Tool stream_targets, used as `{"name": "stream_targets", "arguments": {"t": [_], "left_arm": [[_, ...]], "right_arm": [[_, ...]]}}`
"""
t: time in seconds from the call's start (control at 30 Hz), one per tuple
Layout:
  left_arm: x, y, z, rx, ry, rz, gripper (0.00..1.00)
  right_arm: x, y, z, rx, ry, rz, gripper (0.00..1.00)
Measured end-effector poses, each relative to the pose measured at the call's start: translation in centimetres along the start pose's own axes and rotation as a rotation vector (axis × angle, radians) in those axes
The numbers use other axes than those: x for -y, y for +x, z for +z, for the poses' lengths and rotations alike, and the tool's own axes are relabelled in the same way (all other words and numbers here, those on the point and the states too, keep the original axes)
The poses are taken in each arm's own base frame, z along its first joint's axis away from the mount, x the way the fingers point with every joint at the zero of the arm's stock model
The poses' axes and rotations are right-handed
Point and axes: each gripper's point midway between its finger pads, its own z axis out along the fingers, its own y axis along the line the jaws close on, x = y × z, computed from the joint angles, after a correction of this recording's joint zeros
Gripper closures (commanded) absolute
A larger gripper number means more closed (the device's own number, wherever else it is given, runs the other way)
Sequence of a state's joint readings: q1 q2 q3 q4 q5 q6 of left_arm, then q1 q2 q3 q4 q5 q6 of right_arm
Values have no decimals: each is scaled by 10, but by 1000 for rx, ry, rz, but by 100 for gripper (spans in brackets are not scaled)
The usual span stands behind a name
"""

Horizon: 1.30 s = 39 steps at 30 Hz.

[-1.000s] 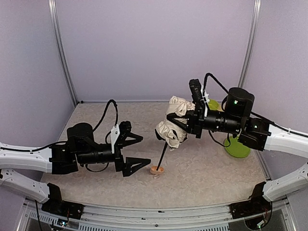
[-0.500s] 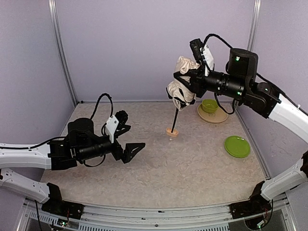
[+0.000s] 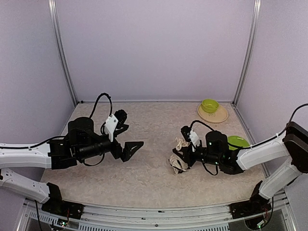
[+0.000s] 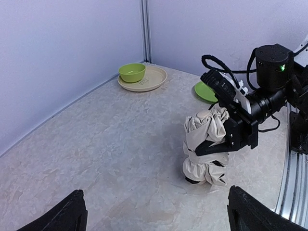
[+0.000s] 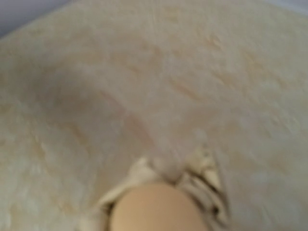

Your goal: Put away the umbrella

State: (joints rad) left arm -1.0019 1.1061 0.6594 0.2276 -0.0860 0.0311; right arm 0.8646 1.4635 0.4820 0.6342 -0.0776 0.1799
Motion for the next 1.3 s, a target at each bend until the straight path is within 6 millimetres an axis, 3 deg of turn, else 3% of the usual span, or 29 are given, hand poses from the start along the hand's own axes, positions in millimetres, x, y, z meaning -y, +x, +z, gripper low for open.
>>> {"name": "stream_targets", "arguments": {"t": [0.23, 0.47, 0.53, 0.73, 0.83, 0.97, 1.07, 1.13, 1.2, 1.3], "left_arm": [[-1, 1, 0, -2, -1, -3, 1], [-4, 2, 0, -9, -13, -7, 1], [-7, 5, 0, -21, -30, -13, 1], [-31, 29, 4, -111, -116, -56, 1], [-45, 38, 3, -141, -158, -88, 1], [-54, 41, 2, -150, -185, -116, 1], [-56, 43, 2, -156, -187, -128, 1], [-55, 44, 2, -160, -184, -131, 1], [-55, 45, 2, -163, -178, -134, 1], [-54, 48, 2, -172, -173, -139, 1]], "right_arm": [[-23, -3, 8, 76, -62, -32, 100], [-51, -12, 20, -74, -205, -66, 100], [-66, -23, 18, -100, -285, -69, 100], [-107, -83, 3, -97, -500, -80, 100], [-118, -94, -7, -94, -565, -52, 100], [-130, -96, -11, -112, -644, 47, 100], [-135, -92, -2, -123, -701, 130, 100], [-134, -79, 9, -163, -721, 198, 100], [-126, -62, 22, -207, -718, 271, 91], [-101, -32, 43, -268, -678, 395, 83]]}}
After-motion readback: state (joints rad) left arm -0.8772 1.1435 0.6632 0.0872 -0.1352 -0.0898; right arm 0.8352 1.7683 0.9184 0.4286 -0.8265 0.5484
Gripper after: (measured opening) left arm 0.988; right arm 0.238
